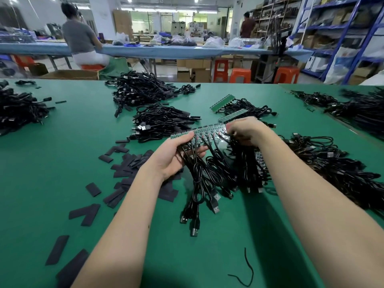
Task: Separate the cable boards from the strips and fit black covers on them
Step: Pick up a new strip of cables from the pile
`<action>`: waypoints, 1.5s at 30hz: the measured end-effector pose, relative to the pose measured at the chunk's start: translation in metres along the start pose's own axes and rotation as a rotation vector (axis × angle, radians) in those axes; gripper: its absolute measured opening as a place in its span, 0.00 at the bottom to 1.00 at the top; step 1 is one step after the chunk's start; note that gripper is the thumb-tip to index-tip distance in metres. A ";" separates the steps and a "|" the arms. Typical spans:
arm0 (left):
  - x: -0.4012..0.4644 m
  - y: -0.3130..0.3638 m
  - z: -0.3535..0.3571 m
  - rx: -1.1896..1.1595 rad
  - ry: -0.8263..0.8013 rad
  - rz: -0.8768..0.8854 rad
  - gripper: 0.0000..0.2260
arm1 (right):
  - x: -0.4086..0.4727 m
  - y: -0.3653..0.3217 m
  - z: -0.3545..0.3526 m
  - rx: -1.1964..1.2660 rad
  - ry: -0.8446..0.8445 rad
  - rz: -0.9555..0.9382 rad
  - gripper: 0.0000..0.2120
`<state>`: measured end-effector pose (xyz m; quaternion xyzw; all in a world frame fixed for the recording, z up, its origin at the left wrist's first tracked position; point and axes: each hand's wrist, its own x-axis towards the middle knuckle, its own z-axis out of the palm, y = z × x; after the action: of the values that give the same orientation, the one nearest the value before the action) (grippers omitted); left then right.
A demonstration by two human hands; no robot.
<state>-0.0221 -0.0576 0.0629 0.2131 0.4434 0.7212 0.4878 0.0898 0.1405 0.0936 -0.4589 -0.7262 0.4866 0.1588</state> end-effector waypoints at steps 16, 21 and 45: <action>-0.005 0.027 -0.028 0.477 0.144 0.084 0.22 | -0.033 0.023 -0.014 0.479 0.237 -0.339 0.18; -0.012 0.053 -0.016 1.063 0.034 0.221 0.06 | -0.039 0.029 0.012 0.322 0.448 -0.448 0.12; -0.002 0.036 -0.050 1.303 0.228 0.184 0.11 | -0.013 0.009 -0.051 -0.042 0.638 -0.129 0.27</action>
<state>-0.0768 -0.0862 0.0681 0.4238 0.8172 0.3624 0.1459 0.1357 0.1590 0.1132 -0.5443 -0.6773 0.2923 0.3994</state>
